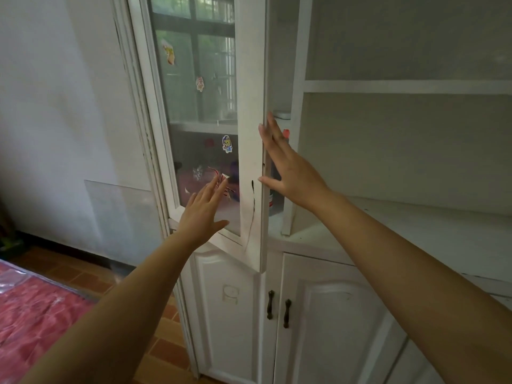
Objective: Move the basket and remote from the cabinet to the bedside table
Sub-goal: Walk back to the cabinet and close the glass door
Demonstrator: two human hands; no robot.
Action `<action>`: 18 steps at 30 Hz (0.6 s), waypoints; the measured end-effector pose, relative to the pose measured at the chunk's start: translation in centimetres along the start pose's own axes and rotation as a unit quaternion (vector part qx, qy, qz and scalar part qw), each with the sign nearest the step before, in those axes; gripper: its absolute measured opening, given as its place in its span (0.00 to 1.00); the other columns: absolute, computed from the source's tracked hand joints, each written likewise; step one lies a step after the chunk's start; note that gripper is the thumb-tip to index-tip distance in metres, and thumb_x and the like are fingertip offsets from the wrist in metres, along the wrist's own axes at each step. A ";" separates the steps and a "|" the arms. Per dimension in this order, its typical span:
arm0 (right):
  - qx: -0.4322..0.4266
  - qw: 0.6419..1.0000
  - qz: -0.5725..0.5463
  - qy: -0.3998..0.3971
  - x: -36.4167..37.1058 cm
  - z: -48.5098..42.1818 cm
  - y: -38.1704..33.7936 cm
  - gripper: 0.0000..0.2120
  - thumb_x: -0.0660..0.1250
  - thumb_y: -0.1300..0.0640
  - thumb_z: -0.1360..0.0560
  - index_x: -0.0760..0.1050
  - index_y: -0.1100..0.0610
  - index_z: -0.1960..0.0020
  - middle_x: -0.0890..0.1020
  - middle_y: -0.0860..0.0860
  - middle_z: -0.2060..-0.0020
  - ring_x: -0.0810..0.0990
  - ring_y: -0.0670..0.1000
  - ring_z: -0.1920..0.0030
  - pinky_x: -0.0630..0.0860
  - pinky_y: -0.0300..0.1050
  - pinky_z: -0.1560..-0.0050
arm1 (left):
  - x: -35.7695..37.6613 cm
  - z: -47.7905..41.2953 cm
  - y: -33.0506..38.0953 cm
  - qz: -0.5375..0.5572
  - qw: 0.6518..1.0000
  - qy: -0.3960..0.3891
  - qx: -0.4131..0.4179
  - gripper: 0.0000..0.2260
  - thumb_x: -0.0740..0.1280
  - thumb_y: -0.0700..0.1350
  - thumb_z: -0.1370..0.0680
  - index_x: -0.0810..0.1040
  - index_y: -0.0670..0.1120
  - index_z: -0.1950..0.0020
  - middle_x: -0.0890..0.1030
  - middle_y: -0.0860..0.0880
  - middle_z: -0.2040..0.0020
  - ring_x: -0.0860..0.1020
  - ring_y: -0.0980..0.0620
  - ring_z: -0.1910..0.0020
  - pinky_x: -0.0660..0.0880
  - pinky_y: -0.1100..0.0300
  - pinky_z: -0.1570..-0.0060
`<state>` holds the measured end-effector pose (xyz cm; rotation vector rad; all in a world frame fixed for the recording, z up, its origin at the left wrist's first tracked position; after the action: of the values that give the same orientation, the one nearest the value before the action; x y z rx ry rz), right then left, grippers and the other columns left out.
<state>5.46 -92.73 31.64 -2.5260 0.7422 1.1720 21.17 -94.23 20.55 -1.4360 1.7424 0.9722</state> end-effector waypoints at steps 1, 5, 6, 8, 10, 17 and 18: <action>-0.007 1.000 0.010 0.004 0.0 0.0 0.2 0.45 0.68 0.56 0.28 0.37 0.55 0.26 0.39 0.52 0.25 0.74 0.56 0.38 0.73 0.34 0.66 | 0.3 -0.3 0.0 -0.002 1.000 -0.001 0.001 0.43 0.70 0.52 0.29 0.43 0.52 0.25 0.46 0.48 0.23 0.52 0.44 0.26 0.53 0.44 0.29; -0.007 0.998 0.056 0.022 0.3 -0.2 1.4 0.46 0.69 0.51 0.29 0.39 0.57 0.26 0.42 0.56 0.25 0.65 0.56 0.30 0.70 0.45 0.39 | 1.3 -1.1 -0.2 0.010 1.000 0.009 -0.009 0.43 0.71 0.51 0.30 0.43 0.53 0.26 0.46 0.47 0.23 0.56 0.40 0.27 0.59 0.44 0.31; -0.004 0.997 0.068 0.023 0.3 -0.2 1.8 0.46 0.69 0.50 0.29 0.40 0.58 0.26 0.42 0.56 0.25 0.59 0.56 0.27 0.61 0.46 0.32 | 1.5 -1.3 -0.1 0.013 1.000 0.013 -0.012 0.44 0.71 0.51 0.30 0.44 0.53 0.26 0.47 0.47 0.23 0.57 0.40 0.27 0.60 0.44 0.32; 0.004 0.996 0.084 0.023 0.4 -0.4 2.7 0.46 0.69 0.49 0.29 0.40 0.58 0.26 0.43 0.57 0.25 0.51 0.55 0.25 0.49 0.45 0.30 | 1.9 -1.8 0.1 0.014 1.000 0.019 -0.016 0.44 0.72 0.51 0.30 0.44 0.53 0.26 0.47 0.47 0.23 0.58 0.39 0.28 0.62 0.44 0.32; 0.016 0.996 0.089 0.021 0.5 -0.5 3.9 0.46 0.69 0.49 0.29 0.40 0.58 0.26 0.43 0.57 0.25 0.49 0.55 0.25 0.49 0.48 0.29 | 2.2 -2.5 0.4 0.008 1.000 0.023 -0.013 0.44 0.72 0.51 0.30 0.44 0.53 0.26 0.47 0.46 0.23 0.59 0.40 0.28 0.61 0.46 0.32; 0.057 0.994 0.088 0.018 1.2 -1.0 7.1 0.46 0.69 0.49 0.29 0.40 0.55 0.26 0.43 0.54 0.24 0.43 0.54 0.25 0.49 0.54 0.28 | 3.5 -4.4 0.6 0.006 1.000 0.028 -0.010 0.43 0.72 0.51 0.31 0.46 0.52 0.26 0.49 0.45 0.24 0.59 0.39 0.28 0.63 0.45 0.34; 0.060 0.994 0.086 0.018 1.2 -1.1 7.3 0.46 0.69 0.49 0.29 0.40 0.55 0.26 0.43 0.54 0.24 0.42 0.53 0.25 0.47 0.53 0.28 | 3.5 -4.6 0.7 0.005 1.000 0.030 -0.009 0.43 0.72 0.50 0.31 0.46 0.52 0.26 0.49 0.44 0.24 0.59 0.39 0.28 0.63 0.45 0.34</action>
<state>2.74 -99.72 31.31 -2.4297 1.0246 1.0991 19.70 -99.82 19.87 -1.4827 1.7893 0.9604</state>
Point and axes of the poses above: each hand's wrist, its own z-axis away from the middle knuckle, its own x-axis out of the palm, y = z × x, the point moved 8 cm from there along -z, towards the middle knuckle
